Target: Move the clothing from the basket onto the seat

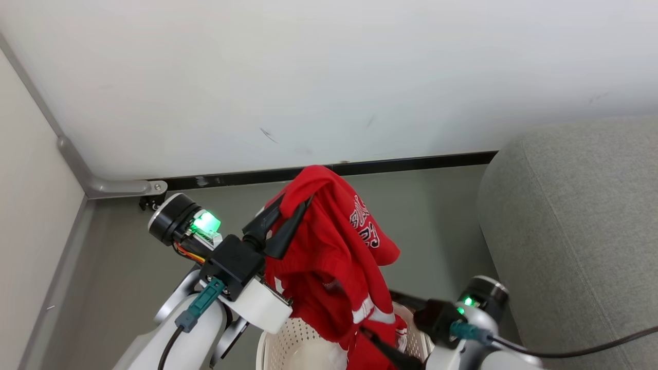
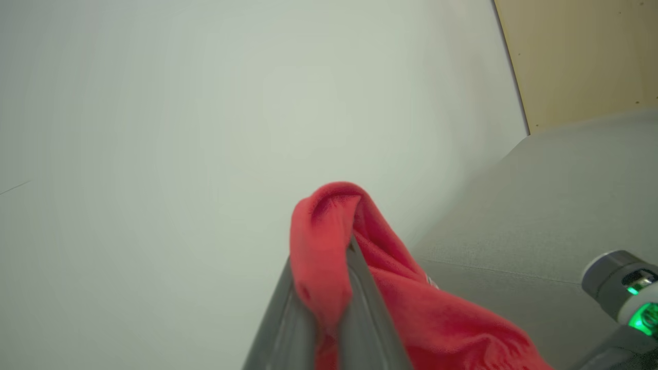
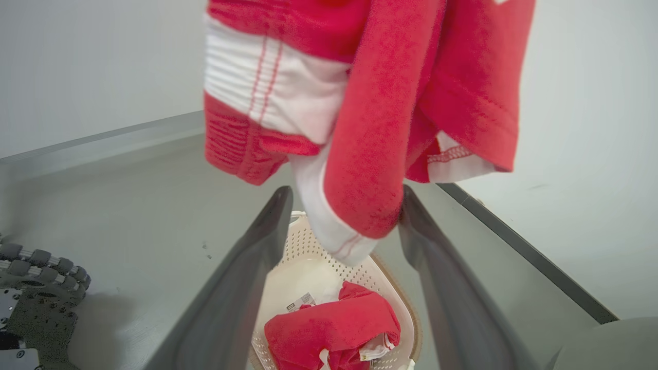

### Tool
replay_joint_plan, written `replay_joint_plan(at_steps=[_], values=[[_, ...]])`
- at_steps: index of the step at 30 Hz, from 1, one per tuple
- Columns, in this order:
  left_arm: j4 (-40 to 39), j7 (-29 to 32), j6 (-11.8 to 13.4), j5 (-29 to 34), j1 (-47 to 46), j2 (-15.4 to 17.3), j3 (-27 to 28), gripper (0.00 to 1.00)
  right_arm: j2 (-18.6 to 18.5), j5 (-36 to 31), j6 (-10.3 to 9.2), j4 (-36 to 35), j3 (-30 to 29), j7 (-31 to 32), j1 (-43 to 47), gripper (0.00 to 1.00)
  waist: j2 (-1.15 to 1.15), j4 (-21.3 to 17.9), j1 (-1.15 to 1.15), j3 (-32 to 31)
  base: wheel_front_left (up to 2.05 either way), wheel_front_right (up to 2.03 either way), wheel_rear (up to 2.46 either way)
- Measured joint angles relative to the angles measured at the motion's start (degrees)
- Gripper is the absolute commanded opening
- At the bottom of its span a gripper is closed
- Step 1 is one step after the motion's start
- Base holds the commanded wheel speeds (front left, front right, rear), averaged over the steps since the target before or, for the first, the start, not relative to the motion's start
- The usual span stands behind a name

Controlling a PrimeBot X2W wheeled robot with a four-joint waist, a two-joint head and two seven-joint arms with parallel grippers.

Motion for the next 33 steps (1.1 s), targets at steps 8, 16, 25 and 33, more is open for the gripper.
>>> replay_joint_plan(at_steps=[8,16,25,33], values=[[-0.7,0.3,-0.5,0.0,0.0,-0.7,-1.2,0.0,0.1,4.2,0.01,-0.9,8.0,0.5,-3.6,1.0,0.0,1.1,0.0,-1.5,0.0,0.0,0.0],[-1.5,1.0,-0.9,-0.4,0.0,-1.0,-2.2,0.0,0.0,8.3,0.01,-1.4,11.3,0.5,-6.4,1.0,0.0,2.3,0.0,-2.0,0.0,0.0,0.0],[-2.0,1.9,-0.9,-0.5,0.0,-1.3,-2.6,0.0,1.6,12.6,0.01,-1.4,13.6,0.4,-9.5,1.0,0.0,2.7,0.0,-1.9,0.0,0.0,0.0],[-2.2,2.8,-0.9,-1.2,0.0,-2.1,-3.2,0.0,2.2,12.6,0.01,-0.9,15.2,-1.1,-13.6,0.24,0.0,2.5,0.0,-1.3,0.0,0.0,0.0]])
